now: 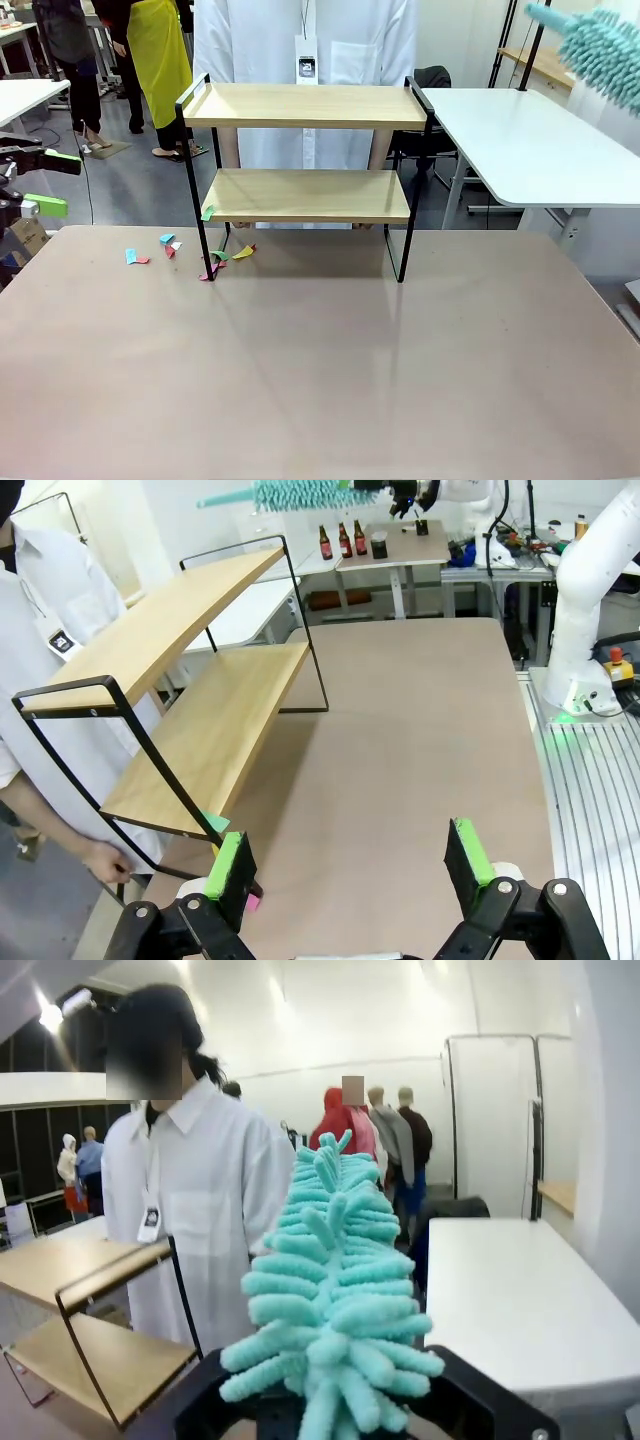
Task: Clean the shelf.
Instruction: Hand the Duster back to the human.
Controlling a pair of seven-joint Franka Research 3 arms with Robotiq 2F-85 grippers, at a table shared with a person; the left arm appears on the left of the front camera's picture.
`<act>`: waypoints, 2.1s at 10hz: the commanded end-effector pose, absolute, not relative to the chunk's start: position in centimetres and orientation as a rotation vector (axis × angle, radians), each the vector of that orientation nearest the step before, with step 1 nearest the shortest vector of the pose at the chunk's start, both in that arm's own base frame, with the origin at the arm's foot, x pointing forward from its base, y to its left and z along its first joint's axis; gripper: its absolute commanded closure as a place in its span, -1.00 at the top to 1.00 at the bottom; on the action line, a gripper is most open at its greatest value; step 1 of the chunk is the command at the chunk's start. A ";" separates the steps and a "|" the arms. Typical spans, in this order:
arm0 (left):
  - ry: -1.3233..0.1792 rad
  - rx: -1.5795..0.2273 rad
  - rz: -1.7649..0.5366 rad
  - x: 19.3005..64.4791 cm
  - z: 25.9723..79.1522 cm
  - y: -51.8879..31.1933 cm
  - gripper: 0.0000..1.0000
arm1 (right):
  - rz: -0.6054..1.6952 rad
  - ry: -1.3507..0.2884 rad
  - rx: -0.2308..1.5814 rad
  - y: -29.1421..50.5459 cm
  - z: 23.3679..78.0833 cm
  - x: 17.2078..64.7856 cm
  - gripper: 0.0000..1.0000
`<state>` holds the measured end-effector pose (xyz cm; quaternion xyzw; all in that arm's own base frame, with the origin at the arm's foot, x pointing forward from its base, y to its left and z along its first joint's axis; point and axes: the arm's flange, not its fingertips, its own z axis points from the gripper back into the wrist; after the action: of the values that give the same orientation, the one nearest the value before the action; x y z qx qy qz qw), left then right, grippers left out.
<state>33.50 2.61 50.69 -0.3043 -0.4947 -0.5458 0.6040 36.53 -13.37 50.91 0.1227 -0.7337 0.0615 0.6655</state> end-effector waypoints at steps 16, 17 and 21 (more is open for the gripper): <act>-1.178 -0.718 -1.256 33.6 50.9 2.5 1.00 | 0.103 -1.456 0.332 -11.7 41.4 38.9 -0.66; -1.178 -0.718 -1.256 33.6 50.9 2.5 1.00 | 0.103 -1.456 0.332 -11.7 41.4 38.9 -0.66; -1.178 -0.718 -1.256 33.6 50.9 2.5 1.00 | 0.103 -1.456 0.332 -11.7 41.4 38.9 -0.66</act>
<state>33.53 2.62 50.64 -0.3049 -0.4944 -0.5454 0.6043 38.93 -11.72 41.12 0.1560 -0.6593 0.0463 0.7341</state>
